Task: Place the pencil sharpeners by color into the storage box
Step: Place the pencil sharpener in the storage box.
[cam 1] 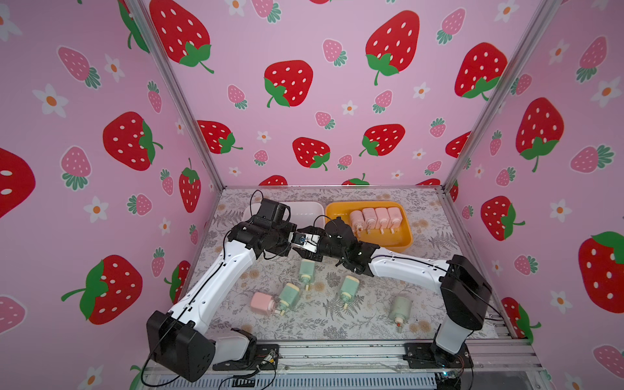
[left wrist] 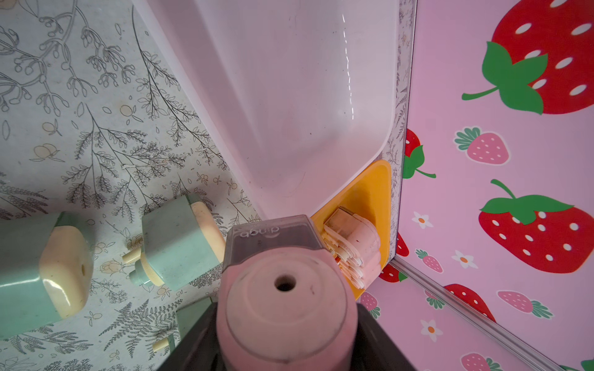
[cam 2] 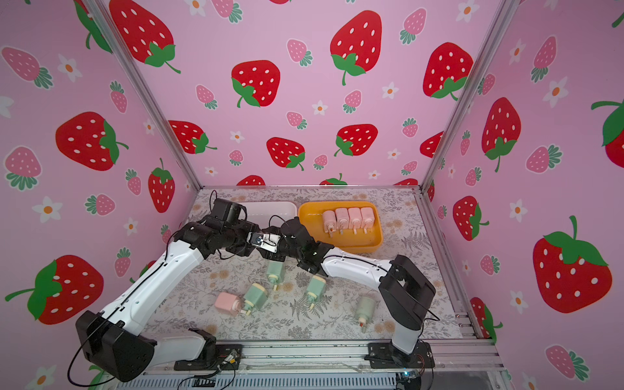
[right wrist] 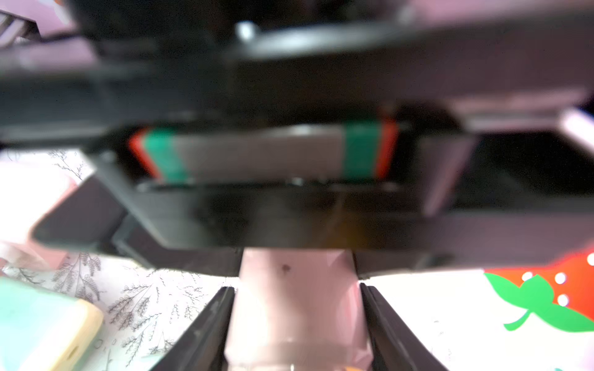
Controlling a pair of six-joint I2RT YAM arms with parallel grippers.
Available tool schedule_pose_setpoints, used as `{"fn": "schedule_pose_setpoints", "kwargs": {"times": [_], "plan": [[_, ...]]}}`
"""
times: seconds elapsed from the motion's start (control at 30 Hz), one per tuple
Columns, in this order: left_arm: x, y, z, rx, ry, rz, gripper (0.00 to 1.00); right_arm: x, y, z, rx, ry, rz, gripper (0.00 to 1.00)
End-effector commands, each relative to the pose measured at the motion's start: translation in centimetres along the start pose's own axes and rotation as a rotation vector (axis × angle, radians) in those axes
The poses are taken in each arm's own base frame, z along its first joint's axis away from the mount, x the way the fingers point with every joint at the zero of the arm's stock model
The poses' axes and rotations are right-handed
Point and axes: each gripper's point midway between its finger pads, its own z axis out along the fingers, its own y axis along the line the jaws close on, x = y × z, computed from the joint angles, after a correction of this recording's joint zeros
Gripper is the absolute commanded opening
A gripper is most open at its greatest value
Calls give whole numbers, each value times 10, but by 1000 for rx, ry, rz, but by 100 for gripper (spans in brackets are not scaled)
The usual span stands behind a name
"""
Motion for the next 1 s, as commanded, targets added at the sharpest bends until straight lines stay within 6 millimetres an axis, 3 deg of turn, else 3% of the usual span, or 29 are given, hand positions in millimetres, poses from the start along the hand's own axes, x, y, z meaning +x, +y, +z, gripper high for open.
{"fn": "schedule_pose_setpoints", "kwargs": {"times": [0.0, 0.2, 0.3, 0.33, 0.43, 0.47, 0.67, 0.87, 0.97], "plan": [[1, -6, -5, 31, 1, -5, 0, -9, 3, 3, -27, -16, -17, 47], [2, -5, -1, 24, 8, 6, 0, -7, 6, 3, -50, 0, -18, 24], [0, -6, -2, 31, -6, 20, 0, -6, 7, 2, -63, 7, -8, 5], [-1, -7, -2, 34, -11, 28, 14, -6, 5, 2, -59, 5, 0, 0], [-6, -11, -1, 52, -43, 59, 71, -4, -7, -2, -29, 2, 75, 0], [-10, -11, -1, 49, -66, 73, 99, -3, -14, -4, -19, -2, 112, 0], [-33, -11, 14, 1, -156, 192, 100, 12, -48, -20, 98, -21, 260, 0], [-37, -20, 50, 28, -114, 357, 100, 40, -83, -33, 253, 17, 415, 0], [-40, -27, 58, 36, -135, 461, 100, 57, -106, -41, 377, 48, 512, 0]]}}
